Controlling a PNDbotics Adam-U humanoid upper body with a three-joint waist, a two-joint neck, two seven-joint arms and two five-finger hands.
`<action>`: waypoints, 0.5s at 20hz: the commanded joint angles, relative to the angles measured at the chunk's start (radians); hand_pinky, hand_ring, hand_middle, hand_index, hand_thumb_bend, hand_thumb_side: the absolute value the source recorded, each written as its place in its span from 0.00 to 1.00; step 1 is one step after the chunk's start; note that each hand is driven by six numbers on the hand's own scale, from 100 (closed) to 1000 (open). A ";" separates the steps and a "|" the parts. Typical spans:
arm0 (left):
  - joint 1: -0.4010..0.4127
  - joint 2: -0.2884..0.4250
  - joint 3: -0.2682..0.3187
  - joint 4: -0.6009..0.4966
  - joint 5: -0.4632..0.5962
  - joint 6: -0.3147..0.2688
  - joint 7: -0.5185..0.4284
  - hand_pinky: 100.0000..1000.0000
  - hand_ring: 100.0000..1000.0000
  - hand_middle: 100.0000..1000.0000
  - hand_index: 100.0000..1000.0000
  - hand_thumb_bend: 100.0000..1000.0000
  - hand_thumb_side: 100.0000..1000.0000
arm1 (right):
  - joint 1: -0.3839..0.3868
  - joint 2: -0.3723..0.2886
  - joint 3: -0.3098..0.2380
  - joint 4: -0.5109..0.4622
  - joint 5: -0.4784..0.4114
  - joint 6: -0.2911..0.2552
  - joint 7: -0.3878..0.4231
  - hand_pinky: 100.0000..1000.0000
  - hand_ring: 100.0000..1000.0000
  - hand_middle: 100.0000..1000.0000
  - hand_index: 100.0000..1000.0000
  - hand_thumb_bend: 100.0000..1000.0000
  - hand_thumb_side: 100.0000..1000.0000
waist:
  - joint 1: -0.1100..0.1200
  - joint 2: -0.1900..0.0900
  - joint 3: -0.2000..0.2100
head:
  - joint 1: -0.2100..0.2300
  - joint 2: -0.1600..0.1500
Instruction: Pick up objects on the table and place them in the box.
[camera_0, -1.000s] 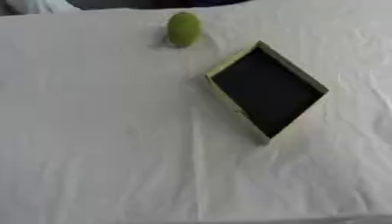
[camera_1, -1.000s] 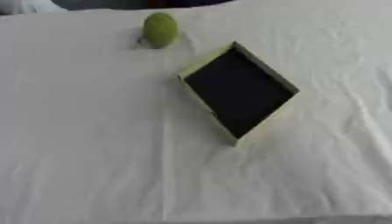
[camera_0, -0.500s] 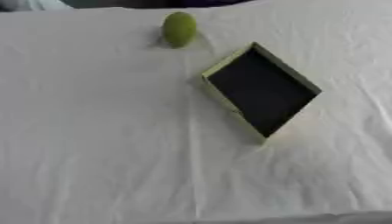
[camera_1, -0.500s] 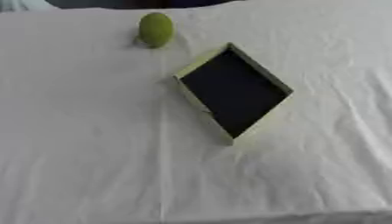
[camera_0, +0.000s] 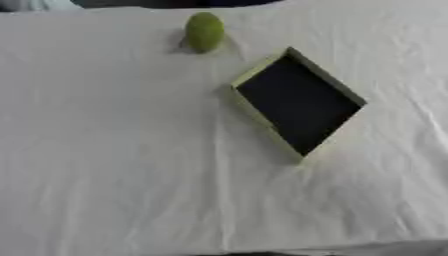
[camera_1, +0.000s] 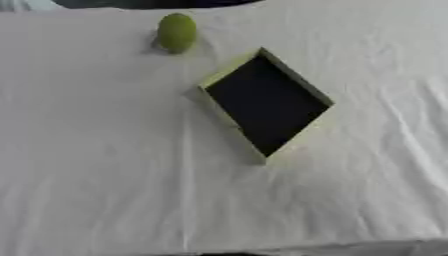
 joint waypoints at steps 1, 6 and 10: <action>0.007 -0.004 0.017 -0.014 0.043 -0.035 0.007 0.74 0.81 0.64 0.73 0.16 0.32 | -0.066 -0.020 0.055 0.063 0.047 0.043 0.041 0.82 0.79 0.80 0.85 0.00 0.21 | -0.004 -0.016 0.003 | -0.021 0.002; 0.044 -0.029 0.047 -0.014 0.080 -0.089 0.013 0.74 0.81 0.63 0.73 0.17 0.33 | -0.171 0.019 0.153 0.185 0.123 0.115 0.116 0.83 0.80 0.81 0.86 0.00 0.25 | -0.011 -0.011 0.004 | -0.042 0.001; 0.051 -0.051 0.065 -0.014 0.085 -0.114 0.024 0.74 0.81 0.63 0.72 0.19 0.32 | -0.206 0.069 0.185 0.282 0.182 0.125 0.176 0.83 0.81 0.82 0.87 0.01 0.37 | -0.019 0.005 0.028 | -0.090 -0.012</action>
